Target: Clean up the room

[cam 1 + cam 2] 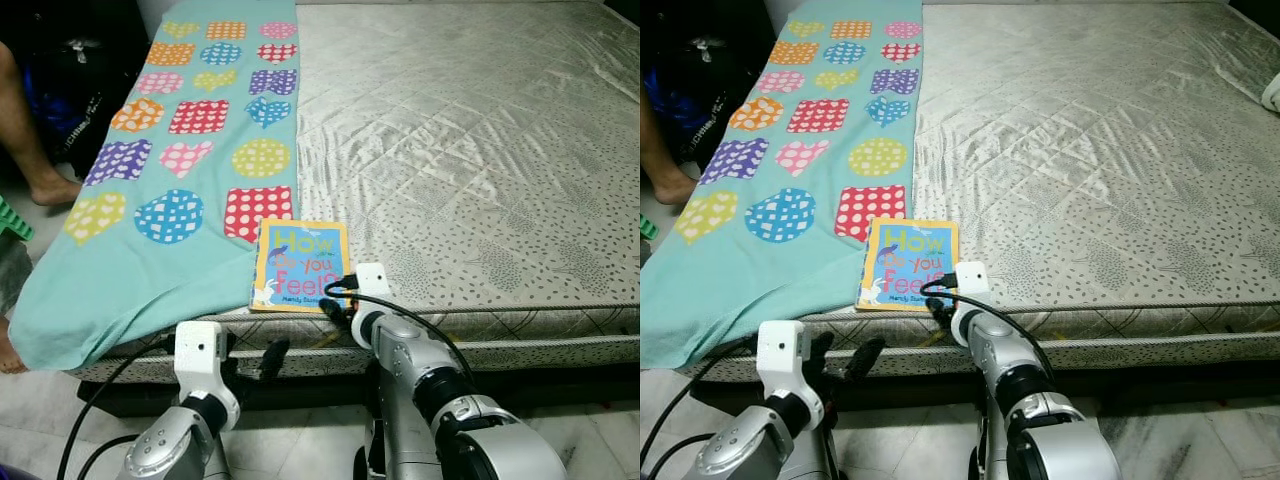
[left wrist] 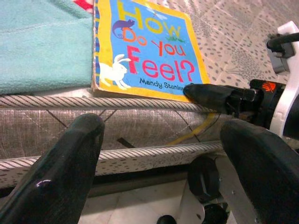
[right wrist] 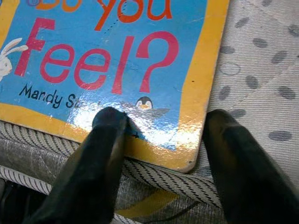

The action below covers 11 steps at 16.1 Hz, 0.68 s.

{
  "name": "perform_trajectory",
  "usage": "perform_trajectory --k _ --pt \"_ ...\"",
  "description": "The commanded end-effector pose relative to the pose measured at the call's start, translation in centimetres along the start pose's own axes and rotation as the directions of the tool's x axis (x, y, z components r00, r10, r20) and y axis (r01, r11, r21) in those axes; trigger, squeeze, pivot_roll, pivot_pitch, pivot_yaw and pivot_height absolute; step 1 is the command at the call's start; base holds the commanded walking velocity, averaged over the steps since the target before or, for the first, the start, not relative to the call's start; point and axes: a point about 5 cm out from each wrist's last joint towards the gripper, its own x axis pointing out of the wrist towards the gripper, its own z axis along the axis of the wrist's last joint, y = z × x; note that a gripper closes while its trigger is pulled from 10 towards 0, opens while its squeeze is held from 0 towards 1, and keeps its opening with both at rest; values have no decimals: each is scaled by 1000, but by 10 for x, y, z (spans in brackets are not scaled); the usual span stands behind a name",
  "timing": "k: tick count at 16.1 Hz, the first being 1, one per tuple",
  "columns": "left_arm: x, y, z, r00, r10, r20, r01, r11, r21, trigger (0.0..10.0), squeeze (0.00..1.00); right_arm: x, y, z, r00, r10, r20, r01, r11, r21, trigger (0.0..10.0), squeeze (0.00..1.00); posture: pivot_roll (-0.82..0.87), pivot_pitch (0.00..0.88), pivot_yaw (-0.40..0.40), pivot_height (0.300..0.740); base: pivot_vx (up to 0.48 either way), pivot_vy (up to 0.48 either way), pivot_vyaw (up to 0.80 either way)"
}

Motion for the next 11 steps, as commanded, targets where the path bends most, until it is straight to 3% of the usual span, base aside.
perform_trajectory --k 1,11 --pt "0 1 0 1000 9 -5 -9 1000 -1 10000 0 0 8 -33 990 26 -141 -21 999 35 0 0 60 111 -23 519 0 0 0" --pt "2 2 -1 1000 20 -20 -21 998 -62 10000 0 0 4 -26 991 23 -134 -5 991 132 0 0 54 93 -24 519 0 0 0"
